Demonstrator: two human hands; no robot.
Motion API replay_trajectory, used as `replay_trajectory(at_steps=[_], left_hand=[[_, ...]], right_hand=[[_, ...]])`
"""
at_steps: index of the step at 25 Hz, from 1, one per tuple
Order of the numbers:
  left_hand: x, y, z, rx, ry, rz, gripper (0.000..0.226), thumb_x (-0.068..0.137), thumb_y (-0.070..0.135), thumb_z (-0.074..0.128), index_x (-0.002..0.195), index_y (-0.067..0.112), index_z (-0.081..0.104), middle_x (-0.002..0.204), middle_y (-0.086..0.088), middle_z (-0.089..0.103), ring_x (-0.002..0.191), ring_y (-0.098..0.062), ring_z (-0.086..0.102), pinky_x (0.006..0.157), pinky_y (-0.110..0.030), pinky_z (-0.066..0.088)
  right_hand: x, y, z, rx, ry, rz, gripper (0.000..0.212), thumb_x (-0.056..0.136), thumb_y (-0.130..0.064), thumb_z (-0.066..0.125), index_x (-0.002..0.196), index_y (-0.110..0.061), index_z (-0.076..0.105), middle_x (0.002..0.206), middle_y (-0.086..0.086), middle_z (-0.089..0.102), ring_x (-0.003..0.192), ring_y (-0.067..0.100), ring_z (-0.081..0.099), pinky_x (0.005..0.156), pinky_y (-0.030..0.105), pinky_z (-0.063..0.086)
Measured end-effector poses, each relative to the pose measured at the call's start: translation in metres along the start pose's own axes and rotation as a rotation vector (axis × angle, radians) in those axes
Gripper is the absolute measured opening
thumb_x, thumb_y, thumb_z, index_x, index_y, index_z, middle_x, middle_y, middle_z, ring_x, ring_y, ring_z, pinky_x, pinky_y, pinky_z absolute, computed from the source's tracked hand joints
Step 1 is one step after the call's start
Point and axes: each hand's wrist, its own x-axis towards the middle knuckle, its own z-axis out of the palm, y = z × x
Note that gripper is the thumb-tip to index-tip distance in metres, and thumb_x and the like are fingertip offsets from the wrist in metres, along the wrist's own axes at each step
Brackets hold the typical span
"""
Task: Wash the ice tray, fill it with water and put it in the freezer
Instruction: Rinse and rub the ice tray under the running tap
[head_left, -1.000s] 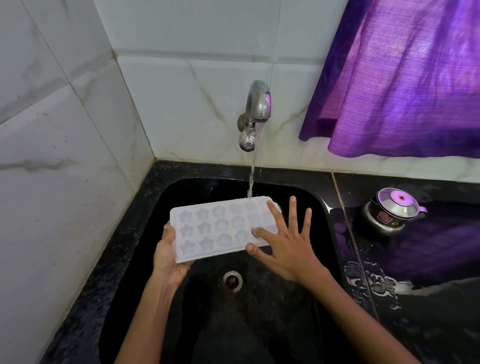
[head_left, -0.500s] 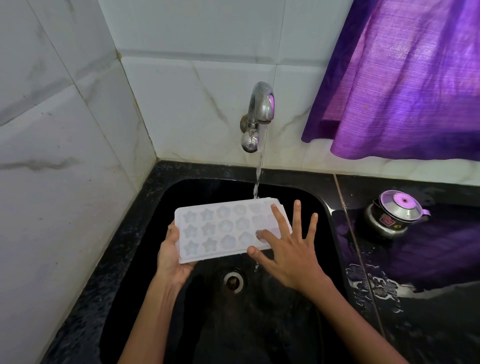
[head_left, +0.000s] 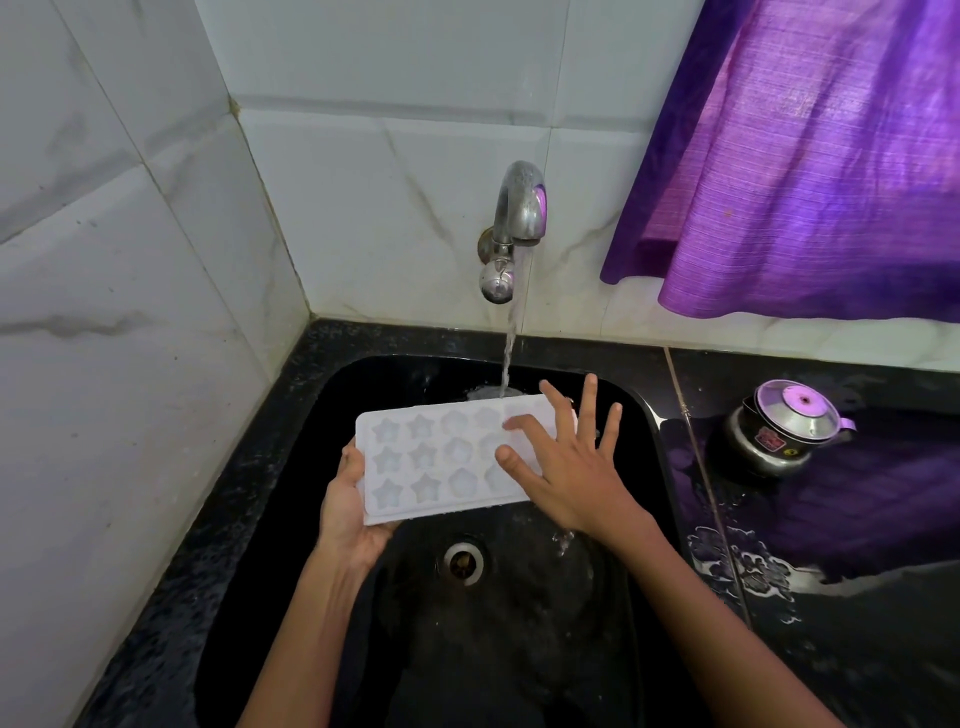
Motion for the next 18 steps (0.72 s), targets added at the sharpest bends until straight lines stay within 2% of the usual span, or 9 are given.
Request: replay_trajectory(at_steps=[5, 8, 11, 13, 16, 18], left_hand=[[-0.004, 0.0, 0.003, 0.0, -0.044, -0.038, 0.047, 0.101, 0.047, 0.022, 0.107, 0.021, 0.06, 0.092, -0.007, 0.076, 0.083, -0.027, 0.073, 0.062, -0.039, 0.058], [-0.002, 0.001, 0.001, 0.006, -0.016, -0.001, 0.039, 0.102, 0.043, 0.024, 0.11, 0.025, 0.058, 0.093, -0.004, 0.076, 0.086, -0.027, 0.072, 0.065, -0.043, 0.057], [-0.002, -0.002, 0.001, 0.011, 0.006, 0.01, 0.036, 0.102, 0.041, 0.026, 0.109, 0.027, 0.059, 0.095, -0.004, 0.075, 0.093, -0.029, 0.069, 0.073, -0.049, 0.054], [-0.004, -0.004, 0.002, 0.007, -0.001, -0.019, 0.039, 0.101, 0.043, 0.027, 0.11, 0.025, 0.06, 0.098, -0.006, 0.075, 0.095, -0.03, 0.068, 0.077, -0.05, 0.053], [-0.005, -0.005, 0.005, 0.002, -0.008, -0.042, 0.044, 0.1, 0.045, 0.027, 0.123, 0.02, 0.056, 0.115, -0.011, 0.068, 0.107, -0.034, 0.062, 0.087, -0.053, 0.049], [-0.004, -0.005, 0.007, 0.002, -0.001, -0.03, 0.043, 0.101, 0.044, 0.027, 0.123, 0.021, 0.056, 0.118, -0.011, 0.066, 0.109, -0.034, 0.061, 0.089, -0.054, 0.048]], right_hand=[[0.025, -0.004, 0.007, -0.163, -0.036, -0.05, 0.055, 0.088, -0.07, 0.019, 0.133, -0.047, 0.041, 0.161, 0.004, -0.007, 0.128, 0.032, -0.045, 0.098, 0.055, -0.034], [0.028, -0.007, 0.013, -0.273, 0.043, -0.056, 0.069, 0.081, -0.077, 0.007, 0.131, -0.046, 0.044, 0.161, 0.004, -0.005, 0.128, 0.033, -0.044, 0.097, 0.056, -0.038], [0.026, -0.009, 0.018, -0.261, 0.077, -0.079, 0.087, 0.07, -0.083, -0.005, 0.126, -0.046, 0.05, 0.161, 0.003, -0.002, 0.13, 0.033, -0.043, 0.097, 0.057, -0.038], [0.026, -0.009, 0.015, -0.229, 0.057, -0.078, 0.091, 0.066, -0.085, -0.005, 0.123, -0.045, 0.053, 0.161, 0.003, -0.003, 0.13, 0.033, -0.043, 0.099, 0.058, -0.036], [0.027, -0.007, 0.009, -0.266, 0.104, -0.057, 0.087, 0.067, -0.083, -0.005, 0.119, -0.047, 0.056, 0.161, 0.004, -0.002, 0.132, 0.034, -0.04, 0.1, 0.06, -0.033], [0.027, -0.009, 0.009, -0.282, 0.119, -0.045, 0.087, 0.068, -0.084, -0.006, 0.117, -0.047, 0.057, 0.161, 0.004, -0.001, 0.132, 0.034, -0.04, 0.1, 0.06, -0.033]])
